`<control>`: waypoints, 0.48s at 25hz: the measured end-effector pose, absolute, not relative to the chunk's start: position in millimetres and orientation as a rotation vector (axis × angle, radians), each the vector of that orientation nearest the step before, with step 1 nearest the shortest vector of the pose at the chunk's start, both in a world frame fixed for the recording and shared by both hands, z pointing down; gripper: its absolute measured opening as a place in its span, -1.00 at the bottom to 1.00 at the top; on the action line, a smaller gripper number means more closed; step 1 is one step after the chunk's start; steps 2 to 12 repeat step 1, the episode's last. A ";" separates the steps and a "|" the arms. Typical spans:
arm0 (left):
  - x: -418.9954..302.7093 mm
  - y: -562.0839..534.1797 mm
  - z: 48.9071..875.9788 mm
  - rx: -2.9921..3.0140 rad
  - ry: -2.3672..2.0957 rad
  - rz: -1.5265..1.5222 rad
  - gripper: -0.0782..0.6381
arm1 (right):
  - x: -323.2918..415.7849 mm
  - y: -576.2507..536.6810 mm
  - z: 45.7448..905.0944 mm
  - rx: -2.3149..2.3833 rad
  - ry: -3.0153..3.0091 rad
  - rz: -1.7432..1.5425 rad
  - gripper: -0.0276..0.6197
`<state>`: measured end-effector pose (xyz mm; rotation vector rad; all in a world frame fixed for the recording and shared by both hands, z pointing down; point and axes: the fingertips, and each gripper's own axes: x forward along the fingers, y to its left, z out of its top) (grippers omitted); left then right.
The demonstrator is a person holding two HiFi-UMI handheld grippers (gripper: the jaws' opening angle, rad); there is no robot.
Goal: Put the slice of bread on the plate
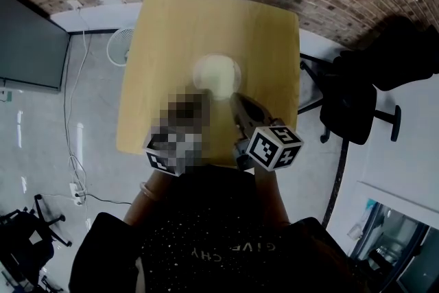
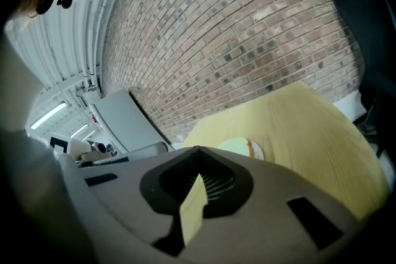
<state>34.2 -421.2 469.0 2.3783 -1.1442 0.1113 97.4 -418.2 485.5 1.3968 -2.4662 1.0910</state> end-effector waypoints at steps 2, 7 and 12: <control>34.0 -420.9 469.6 2.376 -1.144 0.113 -0.75 | 96.9 -417.9 485.9 1.393 -2.465 1.095 -0.88; 34.0 -420.9 469.6 2.376 -1.144 0.113 -0.75 | 96.9 -417.9 485.9 1.393 -2.465 1.095 -0.88; 34.0 -420.9 469.6 2.376 -1.144 0.113 -0.75 | 96.9 -417.9 485.9 1.393 -2.465 1.095 -0.88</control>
